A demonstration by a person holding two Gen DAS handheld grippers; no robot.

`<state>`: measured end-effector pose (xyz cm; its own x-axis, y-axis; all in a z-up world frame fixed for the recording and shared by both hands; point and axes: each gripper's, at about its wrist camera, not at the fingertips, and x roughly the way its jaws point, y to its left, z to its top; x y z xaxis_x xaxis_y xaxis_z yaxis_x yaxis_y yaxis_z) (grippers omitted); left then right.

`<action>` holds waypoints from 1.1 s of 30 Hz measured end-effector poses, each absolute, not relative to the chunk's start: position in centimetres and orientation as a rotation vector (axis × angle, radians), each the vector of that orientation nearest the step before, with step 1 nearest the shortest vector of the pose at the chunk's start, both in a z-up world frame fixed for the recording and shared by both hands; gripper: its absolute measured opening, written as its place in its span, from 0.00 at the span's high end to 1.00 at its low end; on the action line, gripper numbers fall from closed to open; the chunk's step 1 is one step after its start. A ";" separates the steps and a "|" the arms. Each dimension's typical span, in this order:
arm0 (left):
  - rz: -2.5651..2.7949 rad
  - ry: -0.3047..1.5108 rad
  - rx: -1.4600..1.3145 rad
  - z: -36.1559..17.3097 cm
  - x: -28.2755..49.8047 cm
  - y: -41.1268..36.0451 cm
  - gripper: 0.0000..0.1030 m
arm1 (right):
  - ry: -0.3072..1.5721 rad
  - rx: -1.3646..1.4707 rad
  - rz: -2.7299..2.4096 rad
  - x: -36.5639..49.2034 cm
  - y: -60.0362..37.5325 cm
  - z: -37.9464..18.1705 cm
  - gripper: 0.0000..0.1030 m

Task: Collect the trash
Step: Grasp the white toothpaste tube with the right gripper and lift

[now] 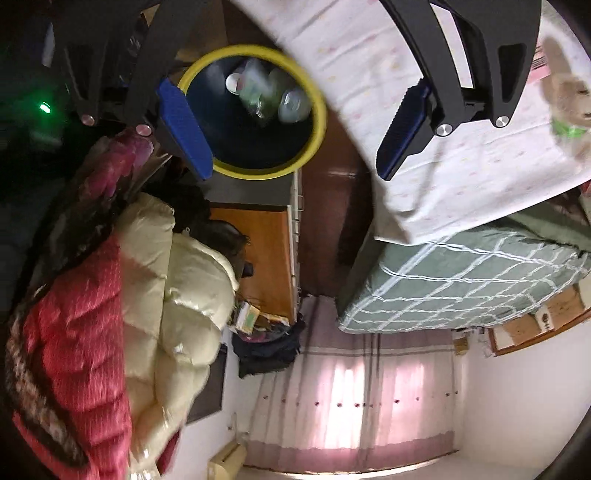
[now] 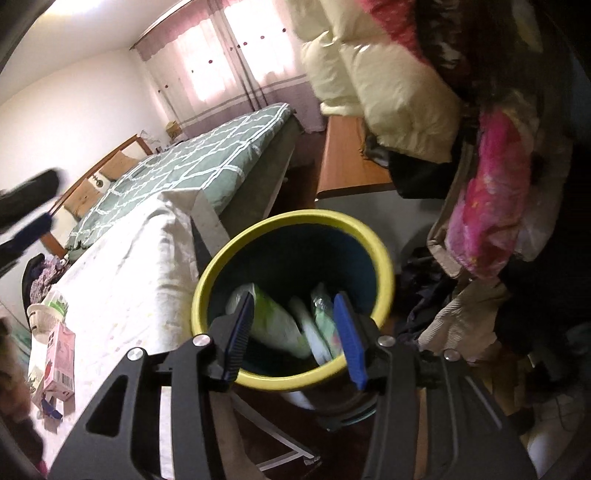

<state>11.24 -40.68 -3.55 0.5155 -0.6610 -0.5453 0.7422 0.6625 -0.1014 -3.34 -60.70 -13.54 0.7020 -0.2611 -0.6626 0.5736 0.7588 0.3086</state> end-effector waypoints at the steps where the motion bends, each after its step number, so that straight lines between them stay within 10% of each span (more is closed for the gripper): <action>1: -0.823 0.581 0.147 -3.1 11.0 -38.6 0.09 | 0.640 0.528 -0.479 -3.2 -60.5 -13.6 0.58; 17: -0.236 0.538 -0.021 -2.8 8.2 -6.7 0.05 | 0.771 0.299 -0.049 6.3 -41.8 -13.1 0.57; 33: -0.105 0.532 -0.124 -4.7 6.0 3.9 0.05 | 0.835 0.010 0.300 8.7 -24.5 -13.0 0.39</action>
